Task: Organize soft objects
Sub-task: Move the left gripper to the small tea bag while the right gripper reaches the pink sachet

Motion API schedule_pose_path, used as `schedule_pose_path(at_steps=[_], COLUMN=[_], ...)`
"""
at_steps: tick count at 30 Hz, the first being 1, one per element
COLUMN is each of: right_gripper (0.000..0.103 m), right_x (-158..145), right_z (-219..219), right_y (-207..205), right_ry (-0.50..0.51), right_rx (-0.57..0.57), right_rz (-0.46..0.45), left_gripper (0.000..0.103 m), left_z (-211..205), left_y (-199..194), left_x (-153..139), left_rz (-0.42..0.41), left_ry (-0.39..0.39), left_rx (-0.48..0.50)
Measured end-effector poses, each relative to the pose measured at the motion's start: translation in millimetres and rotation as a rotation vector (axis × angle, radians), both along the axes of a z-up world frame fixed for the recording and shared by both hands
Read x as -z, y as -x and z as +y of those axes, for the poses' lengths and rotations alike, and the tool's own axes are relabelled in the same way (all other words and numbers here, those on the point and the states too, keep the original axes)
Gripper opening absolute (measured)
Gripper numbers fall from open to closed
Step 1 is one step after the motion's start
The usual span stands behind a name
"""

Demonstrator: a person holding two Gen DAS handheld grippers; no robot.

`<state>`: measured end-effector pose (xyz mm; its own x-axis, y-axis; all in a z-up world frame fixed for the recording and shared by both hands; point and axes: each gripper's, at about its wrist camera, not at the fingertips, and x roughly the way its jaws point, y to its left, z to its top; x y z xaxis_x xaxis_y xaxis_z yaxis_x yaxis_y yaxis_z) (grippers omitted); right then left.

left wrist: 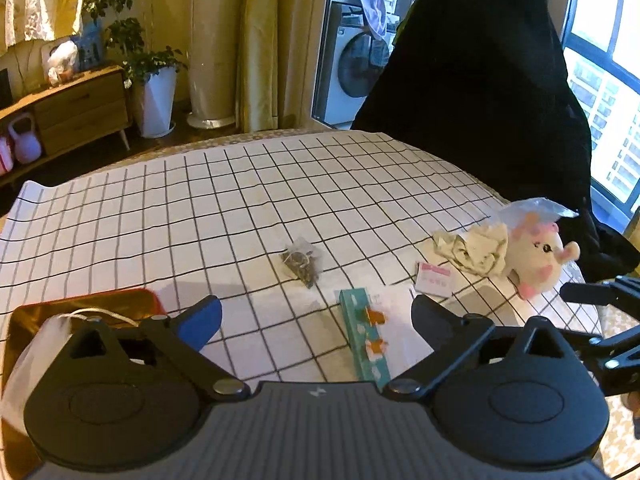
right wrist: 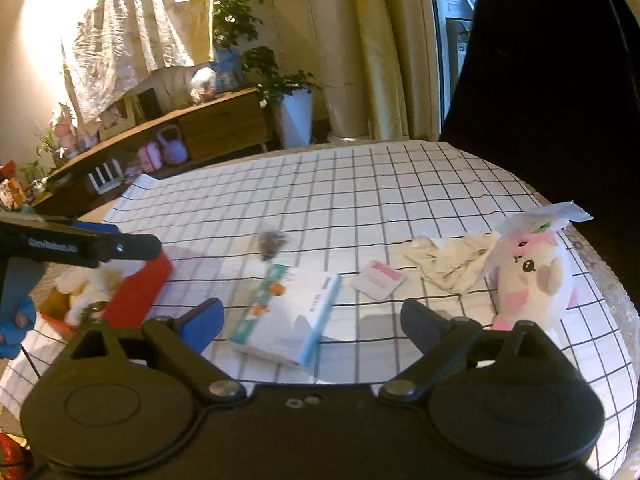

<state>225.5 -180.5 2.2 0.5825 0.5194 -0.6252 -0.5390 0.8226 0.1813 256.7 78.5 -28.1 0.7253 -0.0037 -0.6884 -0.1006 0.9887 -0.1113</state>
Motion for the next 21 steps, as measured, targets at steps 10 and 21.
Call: schedule_pose_path(at_steps=[10,21], right_gripper=[0.095,0.091], right_x=[36.0,66.0], right_z=[9.3,30.5], right_y=[-49.7,-94.1], right_ry=[0.116,0.211], right_rx=[-0.067,-0.187], right_rz=[-0.009,0.028], left_gripper=[0.102,0.102], left_z=[2.6,7.8], left_y=[-54.0,-112.1], left_x=[21.9,57.2], left_rz=[0.041,0.119], left_ry=[0.032,-0.020], left_rx=[-0.034,-0.093])
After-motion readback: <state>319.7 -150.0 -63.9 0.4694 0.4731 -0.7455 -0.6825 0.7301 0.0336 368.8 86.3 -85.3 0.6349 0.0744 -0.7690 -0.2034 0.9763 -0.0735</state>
